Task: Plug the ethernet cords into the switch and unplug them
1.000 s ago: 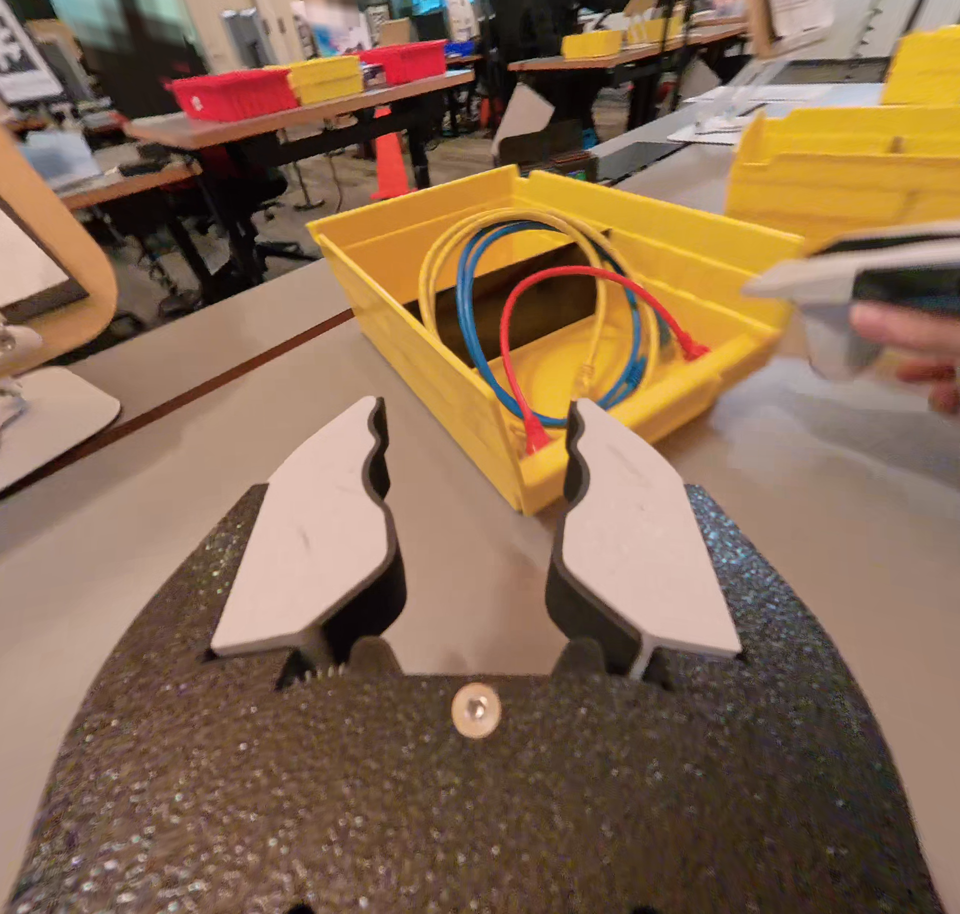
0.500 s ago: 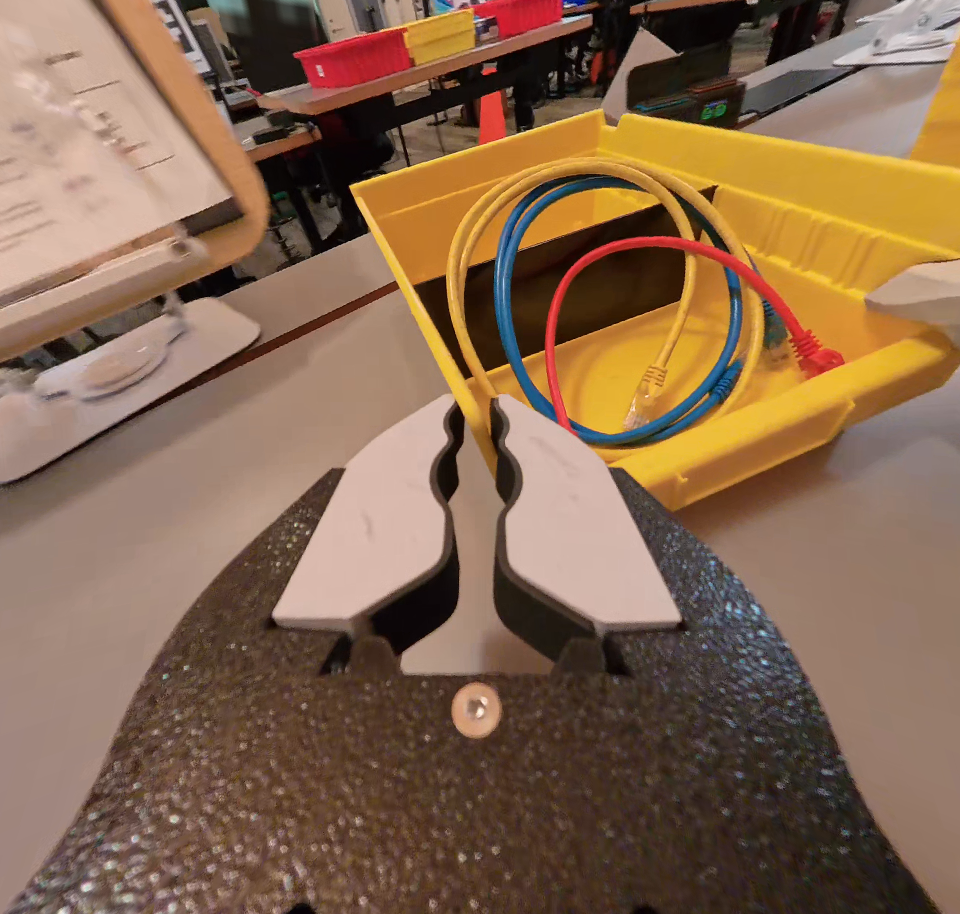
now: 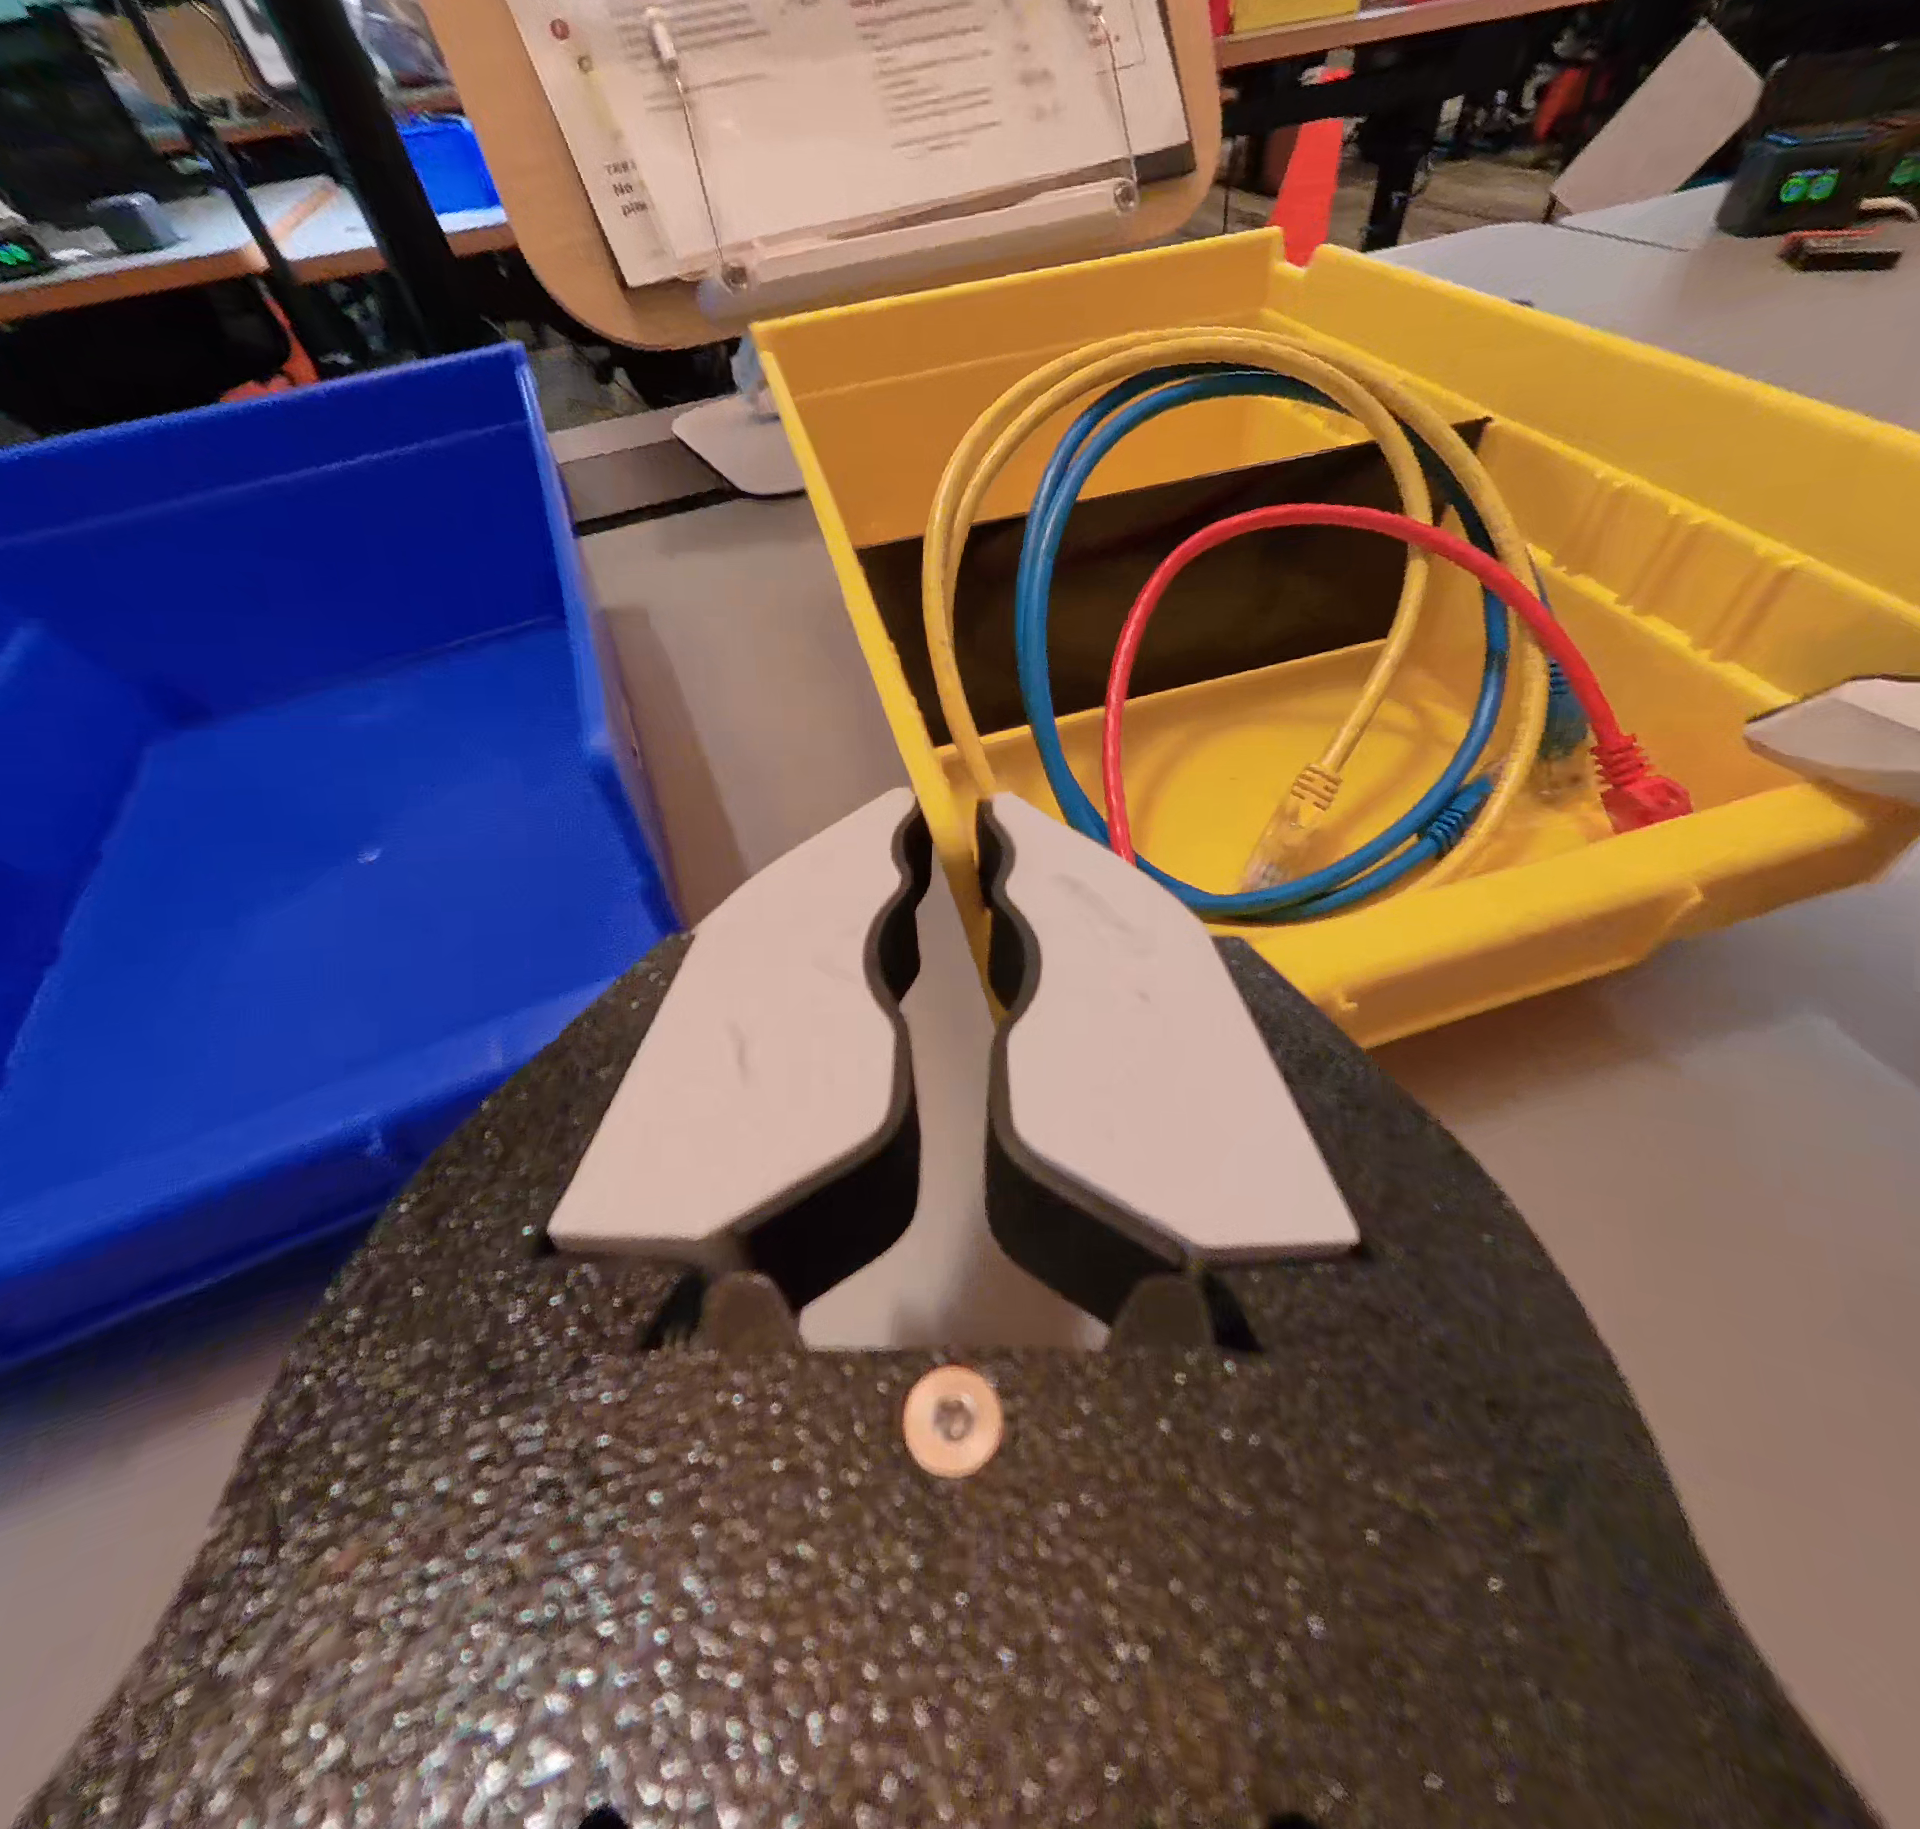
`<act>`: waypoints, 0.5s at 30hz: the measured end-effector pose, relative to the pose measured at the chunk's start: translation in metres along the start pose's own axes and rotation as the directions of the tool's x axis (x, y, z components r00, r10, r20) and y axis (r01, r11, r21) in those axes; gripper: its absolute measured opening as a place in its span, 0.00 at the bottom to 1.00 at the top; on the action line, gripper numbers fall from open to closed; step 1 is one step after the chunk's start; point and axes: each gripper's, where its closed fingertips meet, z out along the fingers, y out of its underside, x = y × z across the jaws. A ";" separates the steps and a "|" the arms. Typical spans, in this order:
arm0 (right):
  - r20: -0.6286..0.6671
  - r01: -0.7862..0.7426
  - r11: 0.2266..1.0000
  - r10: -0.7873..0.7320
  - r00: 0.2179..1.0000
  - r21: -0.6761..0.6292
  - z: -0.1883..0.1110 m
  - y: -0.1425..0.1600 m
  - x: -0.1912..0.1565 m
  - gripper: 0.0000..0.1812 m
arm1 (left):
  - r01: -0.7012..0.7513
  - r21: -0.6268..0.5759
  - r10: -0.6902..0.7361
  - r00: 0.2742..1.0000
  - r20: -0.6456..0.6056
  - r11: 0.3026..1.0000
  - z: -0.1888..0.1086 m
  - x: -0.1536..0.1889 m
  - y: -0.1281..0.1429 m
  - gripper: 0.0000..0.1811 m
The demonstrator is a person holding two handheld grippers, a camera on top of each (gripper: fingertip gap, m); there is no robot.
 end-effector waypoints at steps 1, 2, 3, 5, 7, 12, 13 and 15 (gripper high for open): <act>0.017 -0.012 1.000 0.012 1.000 -0.013 0.000 -0.002 -0.004 0.18 | 0.001 -0.022 -0.001 1.000 -0.027 1.000 -0.004 -0.001 0.001 0.06; 0.047 -0.031 0.999 0.031 0.998 -0.012 -0.003 -0.007 -0.008 0.22 | -0.001 -0.030 -0.001 0.999 -0.054 1.000 -0.010 -0.001 -0.001 0.10; 0.066 -0.060 0.998 0.058 0.996 0.029 -0.010 -0.018 -0.010 0.26 | 0.000 0.006 0.001 0.997 -0.071 1.000 -0.019 -0.005 -0.010 0.15; 0.081 -0.079 0.991 0.071 0.994 0.109 -0.033 -0.043 -0.008 0.32 | 0.024 0.153 -0.004 0.991 -0.134 0.988 -0.044 -0.014 -0.042 0.13; 0.087 -0.081 0.977 0.065 0.994 0.196 -0.050 -0.078 -0.008 0.38 | 0.072 0.239 -0.043 0.991 -0.124 0.968 -0.062 -0.043 -0.068 0.15; 0.452 -0.152 0.963 0.036 0.892 0.224 -0.031 -0.175 -0.096 0.48 | 0.111 0.051 -0.121 0.954 0.274 0.992 -0.065 -0.185 -0.049 0.39; 0.481 -0.163 0.969 0.053 0.875 0.188 -0.016 -0.189 -0.110 0.47 | 0.155 0.025 -0.155 0.939 0.308 0.988 -0.066 -0.204 -0.039 0.42; 0.472 -0.162 0.983 0.101 0.875 0.089 0.018 -0.206 -0.128 0.44 | 0.228 -0.009 -0.210 0.911 0.355 0.974 -0.068 -0.231 -0.016 0.44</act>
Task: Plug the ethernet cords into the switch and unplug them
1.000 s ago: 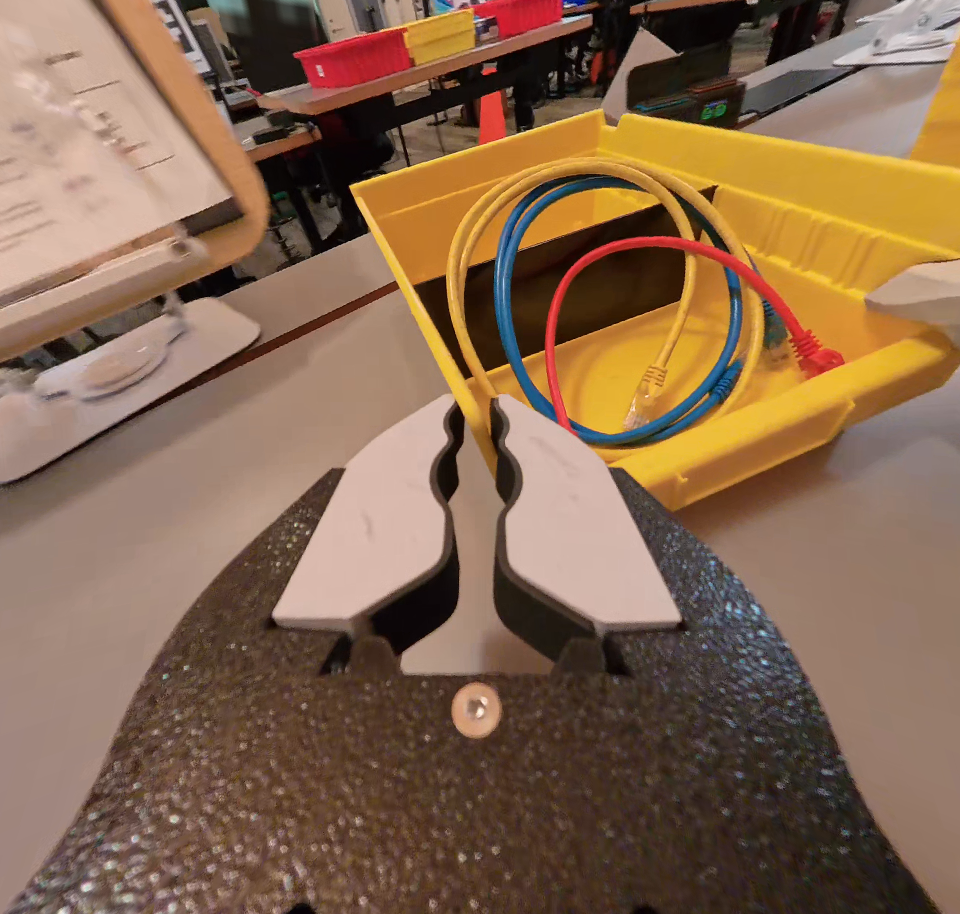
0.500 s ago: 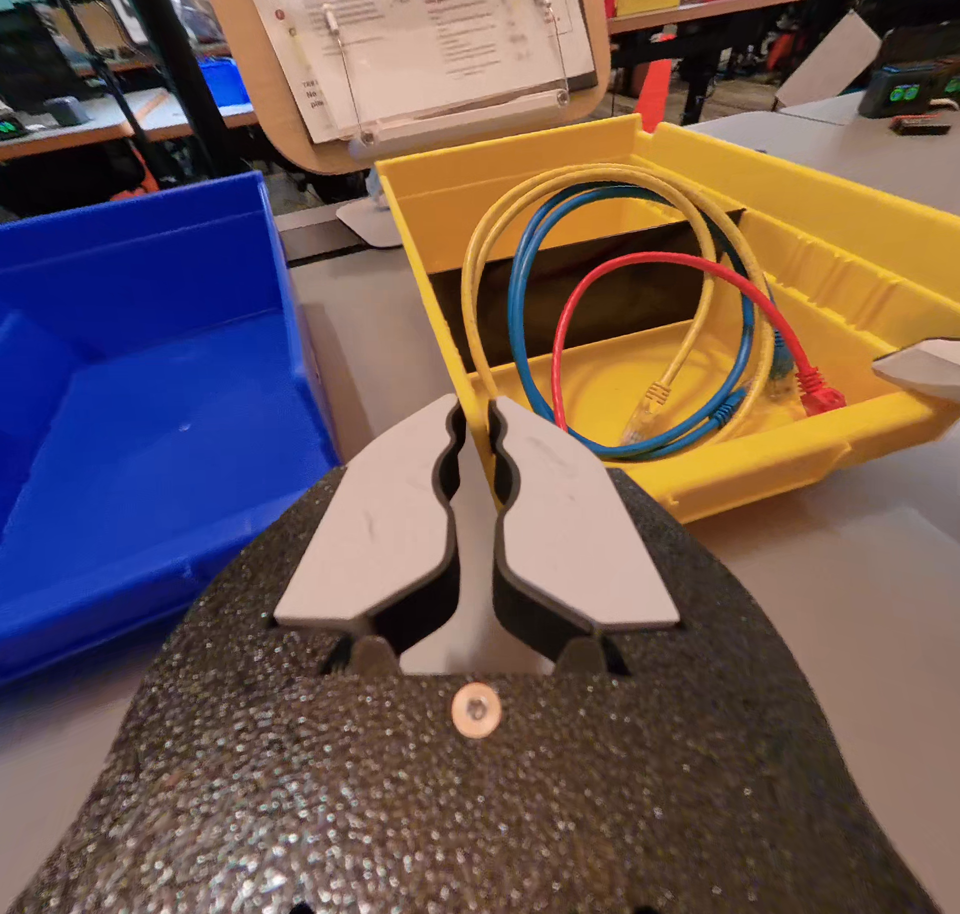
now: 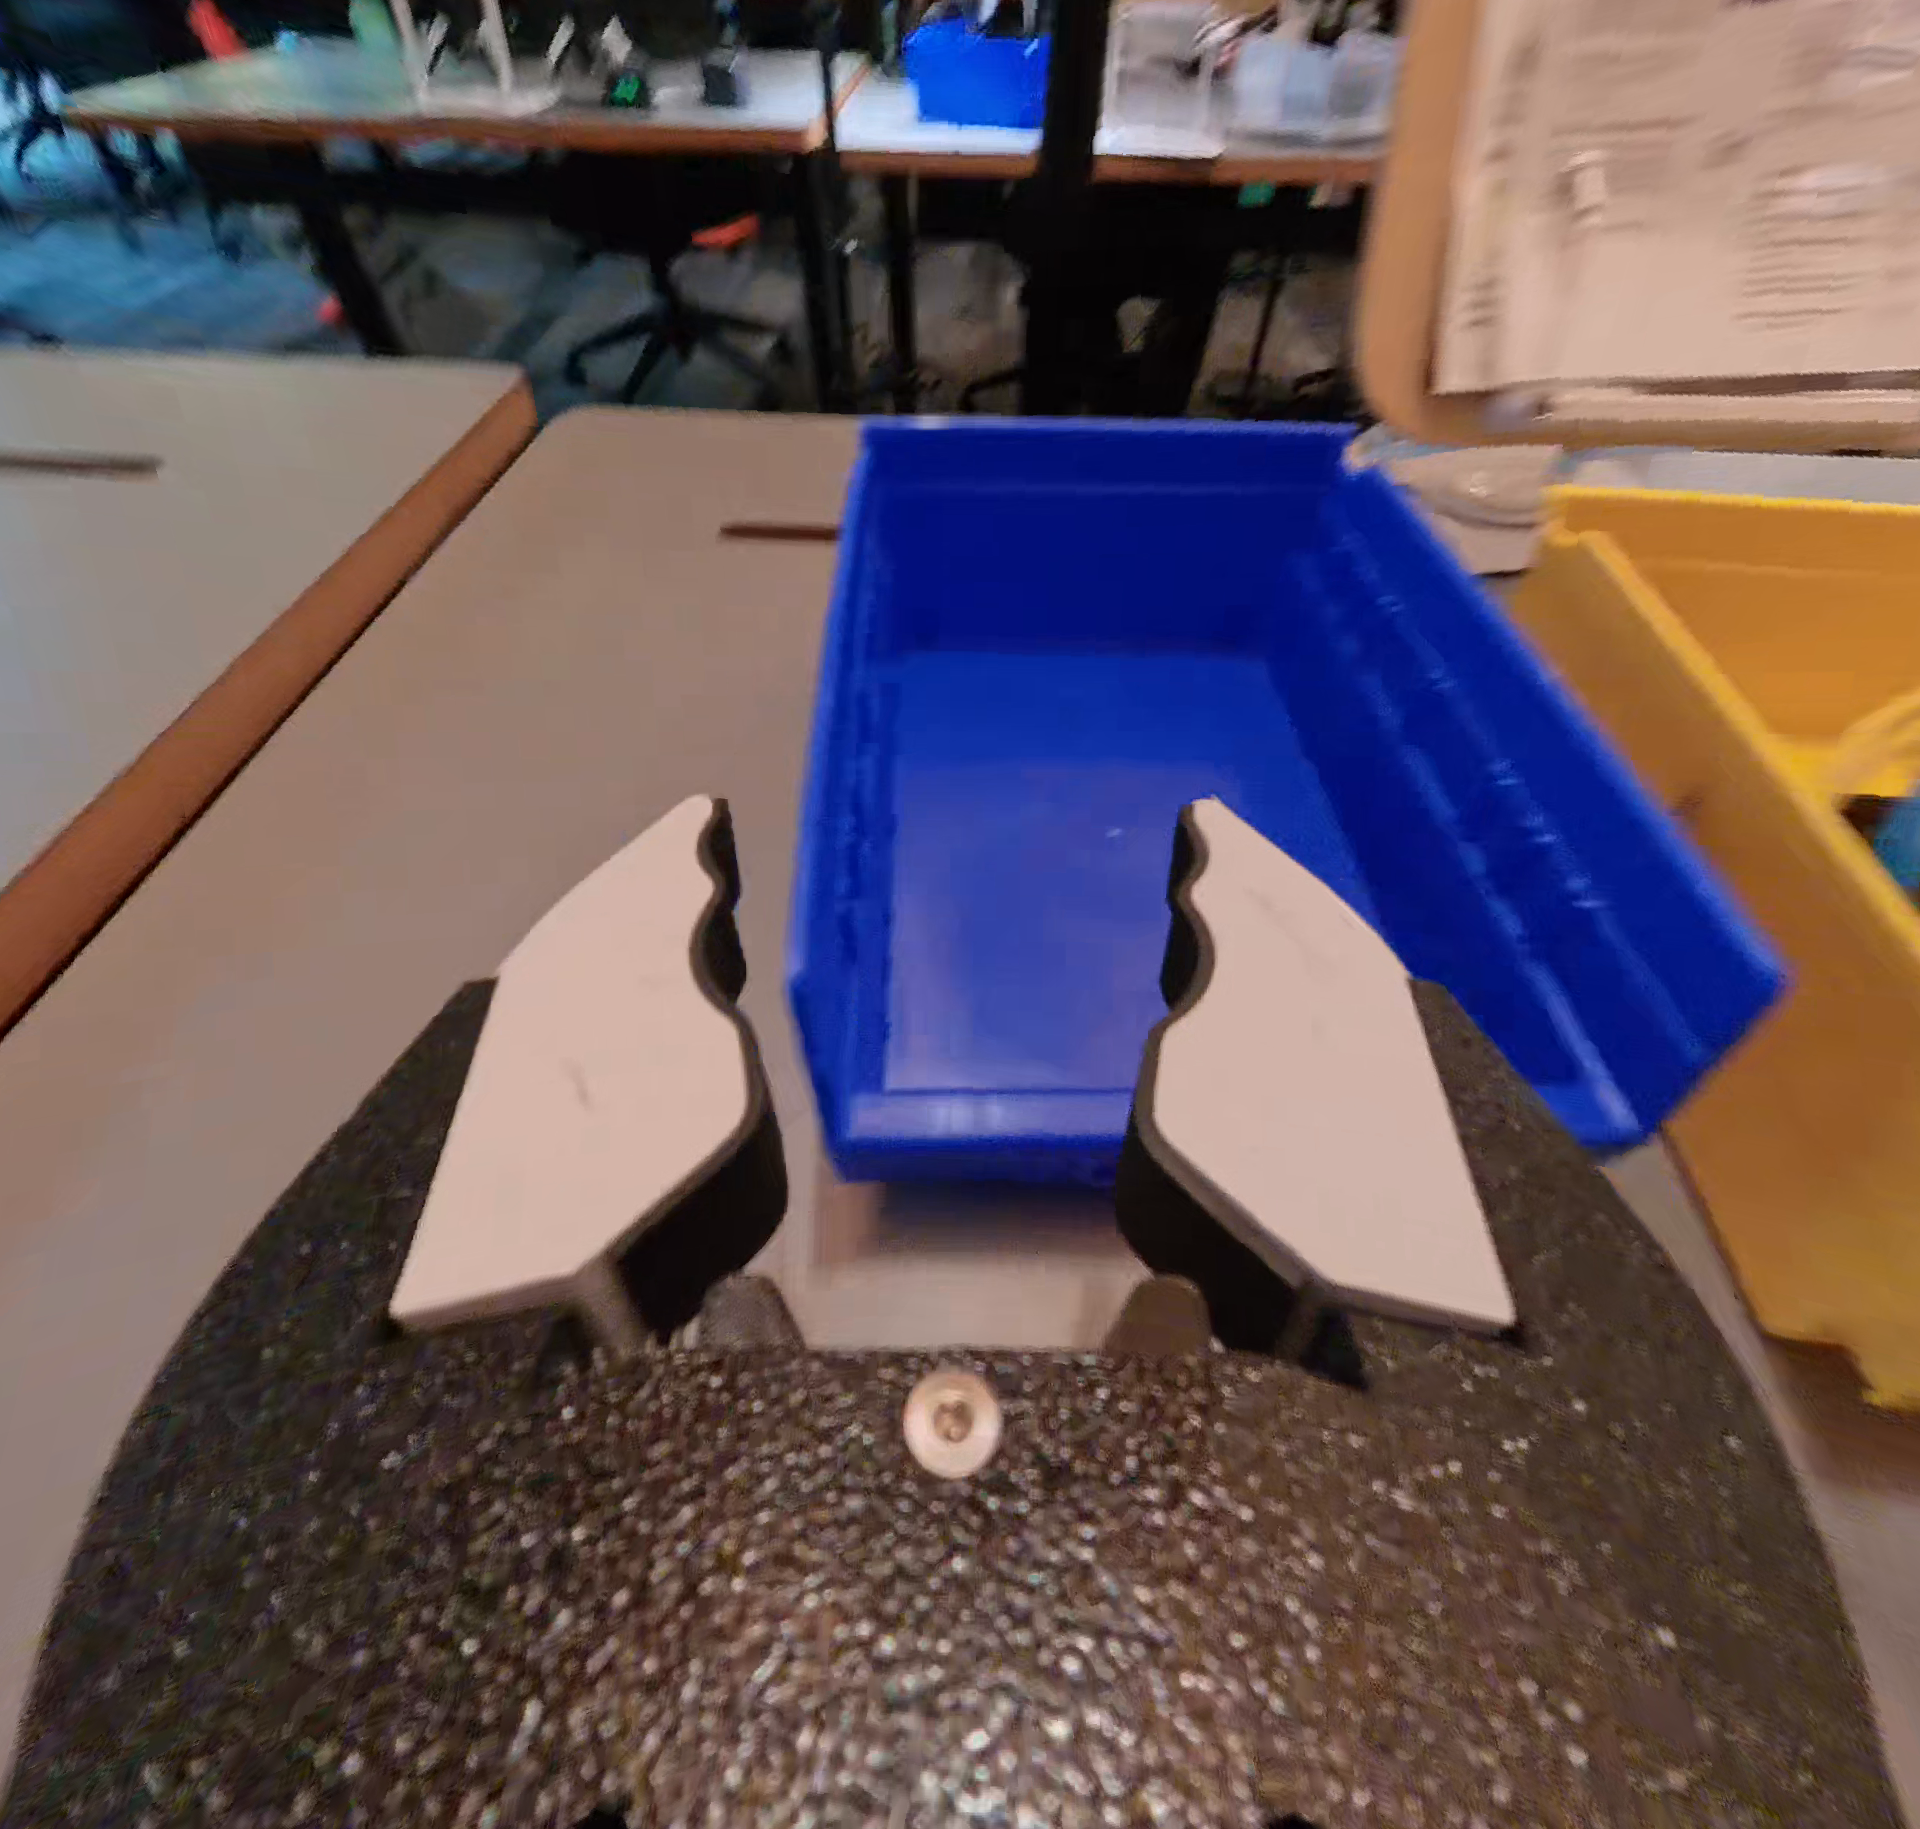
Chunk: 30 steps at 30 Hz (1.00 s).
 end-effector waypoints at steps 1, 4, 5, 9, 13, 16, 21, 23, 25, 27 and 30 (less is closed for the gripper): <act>0.027 -0.012 0.999 0.014 1.000 -0.049 0.018 -0.002 -0.006 0.43 | 0.016 -0.017 -0.016 1.000 0.019 1.000 0.004 -0.011 0.009 0.44; 0.099 -0.050 0.989 0.064 0.993 -0.139 0.060 -0.007 -0.022 0.39 | 0.036 -0.063 -0.032 0.998 0.061 0.997 0.014 -0.033 0.029 0.44; 0.086 -0.061 0.986 0.075 0.993 -0.156 0.069 -0.007 -0.020 0.36 | 0.041 -0.074 -0.036 0.997 0.069 0.996 0.016 -0.036 0.033 0.44; -0.004 -0.089 0.977 0.090 0.996 -0.193 0.089 -0.005 0.000 0.31 | 0.023 -0.108 -0.014 0.996 0.087 0.994 0.025 -0.044 0.046 0.45; 0.009 -0.172 0.965 0.178 0.984 -0.199 0.097 -0.014 0.006 0.25 | 0.029 -0.135 -0.023 0.999 0.044 0.990 0.035 -0.038 0.057 0.42; -0.003 -0.160 0.942 0.166 0.986 -0.295 0.107 -0.008 0.014 0.20 | 0.002 -0.161 0.003 1.000 0.030 0.987 0.040 -0.034 0.065 0.38; -0.052 -0.158 0.913 0.150 0.987 -0.377 0.113 -0.010 0.027 0.10 | 0.013 -0.144 -0.016 1.000 -0.020 0.989 0.041 -0.027 0.065 0.24; -0.037 -0.134 0.888 0.132 0.991 -0.439 0.109 -0.007 0.024 0.10 | 0.012 -0.148 -0.011 1.000 0.004 0.989 0.041 -0.031 0.066 0.25; -0.124 -0.080 0.910 0.032 0.992 -0.406 0.102 -0.021 0.038 0.20 | 0.009 -0.160 -0.010 1.000 -0.001 0.987 0.041 -0.032 0.068 0.29; -0.187 -0.062 0.908 -0.019 0.982 -0.415 0.096 -0.028 0.051 0.26 | 0.037 -0.158 -0.038 0.999 -0.006 0.987 0.042 -0.033 0.067 0.33; -0.154 -0.123 0.880 0.058 0.986 -0.458 0.100 -0.021 0.052 0.31 | 0.043 -0.148 -0.047 0.998 -0.028 0.988 0.041 -0.028 0.064 0.33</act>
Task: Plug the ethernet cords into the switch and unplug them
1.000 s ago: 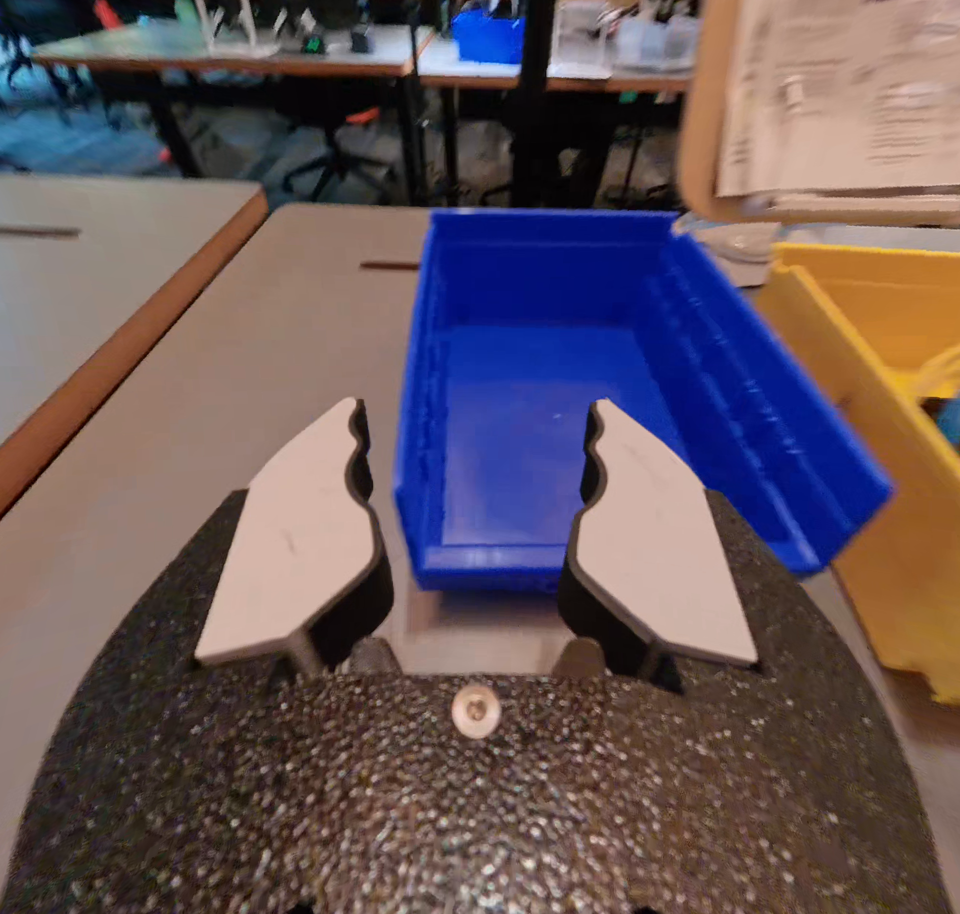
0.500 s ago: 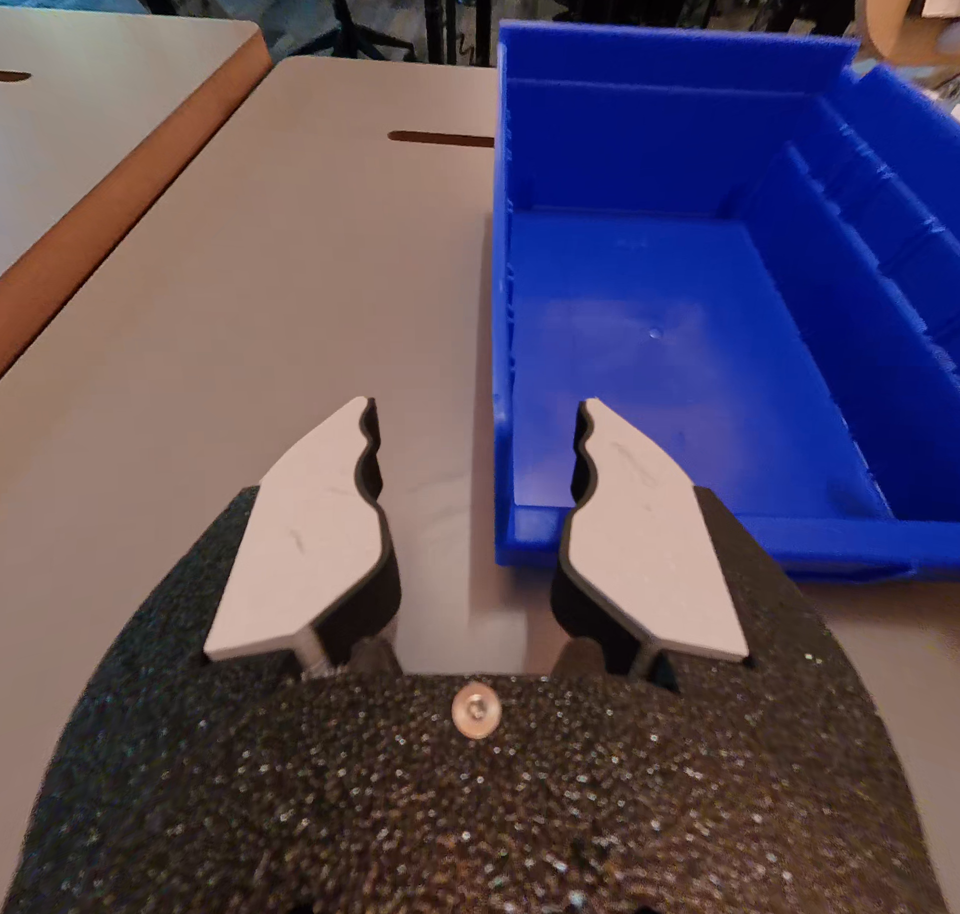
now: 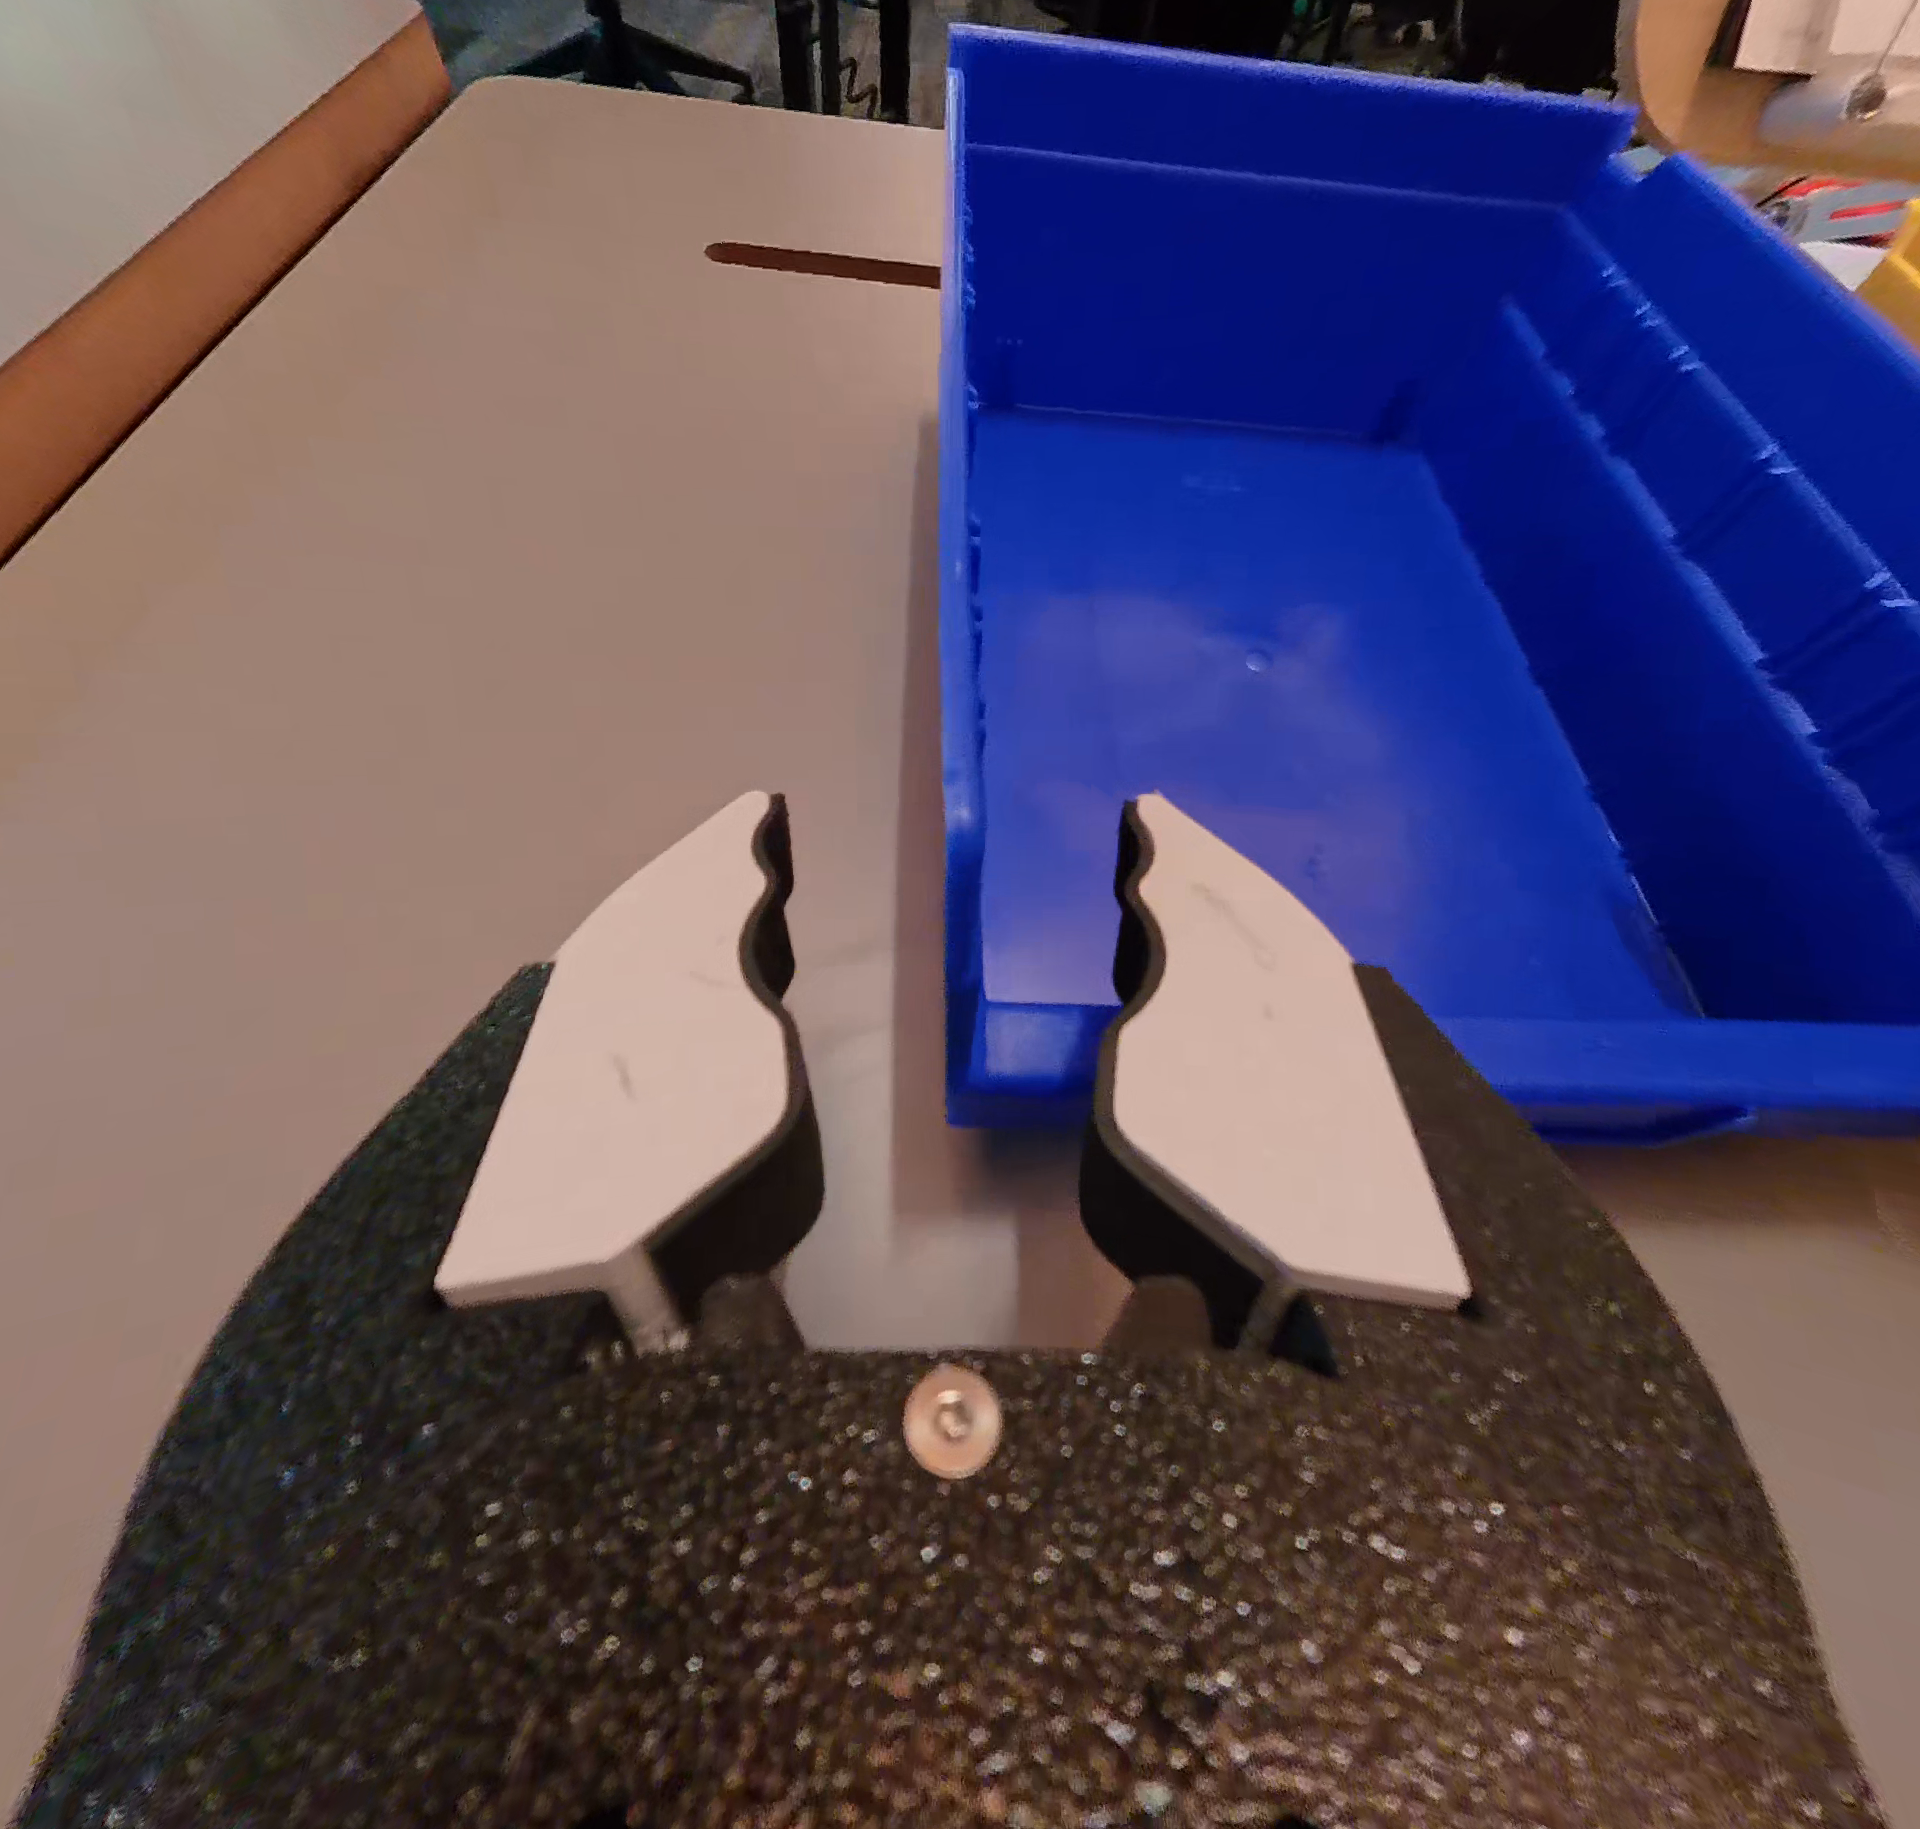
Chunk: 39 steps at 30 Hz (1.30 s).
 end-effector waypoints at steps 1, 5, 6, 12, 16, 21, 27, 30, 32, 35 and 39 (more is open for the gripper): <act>0.009 -0.014 0.999 0.015 1.000 -0.046 0.006 0.007 0.001 0.30 | -0.010 0.002 0.010 1.000 0.004 1.000 -0.001 0.001 -0.001 0.33; 0.026 0.008 0.989 -0.004 1.000 -0.145 0.026 0.021 -0.003 0.35 | -0.041 0.018 0.041 0.999 -0.003 0.999 -0.001 0.006 -0.003 0.31; 0.005 0.019 0.989 -0.019 1.000 -0.149 0.028 0.020 -0.002 0.33 | -0.047 0.020 0.047 0.999 -0.005 0.999 0.000 0.006 -0.003 0.29; -0.028 0.130 0.967 -0.140 0.990 -0.217 0.032 0.023 -0.012 0.31 | -0.065 0.035 0.065 0.998 -0.009 0.997 -0.003 0.004 -0.005 0.04; -0.043 0.126 0.966 -0.139 0.989 -0.225 0.036 0.020 -0.014 0.30 | -0.088 0.049 0.089 0.996 -0.008 0.995 -0.007 -0.002 -0.005 0.02; -0.015 0.070 0.986 -0.073 0.997 -0.148 0.042 0.010 -0.023 0.19 | -0.018 0.108 0.020 1.000 -0.011 0.994 -0.022 -0.011 -0.019 0.02; 0.230 -0.059 0.998 0.060 0.971 -0.014 0.026 -0.012 -0.039 0.04 | -0.065 0.298 0.031 0.993 0.116 0.952 -0.056 -0.020 -0.057 0.02; 0.243 0.001 0.990 -0.035 0.969 0.140 -0.019 -0.026 -0.033 0.05 | -0.130 0.405 0.064 0.983 0.173 0.905 -0.084 0.003 -0.087 0.02; 0.222 0.029 0.968 -0.086 0.971 0.249 -0.060 -0.026 -0.019 0.05 | -0.180 0.483 0.099 0.977 0.189 0.857 -0.104 0.032 -0.107 0.02; 0.145 0.063 0.924 -0.126 0.981 0.377 -0.131 -0.005 0.018 0.05 | -0.250 0.582 0.191 0.968 0.162 0.774 -0.130 0.097 -0.124 0.02; -0.077 0.107 0.877 -0.080 0.994 0.468 -0.214 0.071 0.092 0.05 | -0.266 0.664 0.314 0.948 0.050 0.699 -0.141 0.213 -0.113 0.04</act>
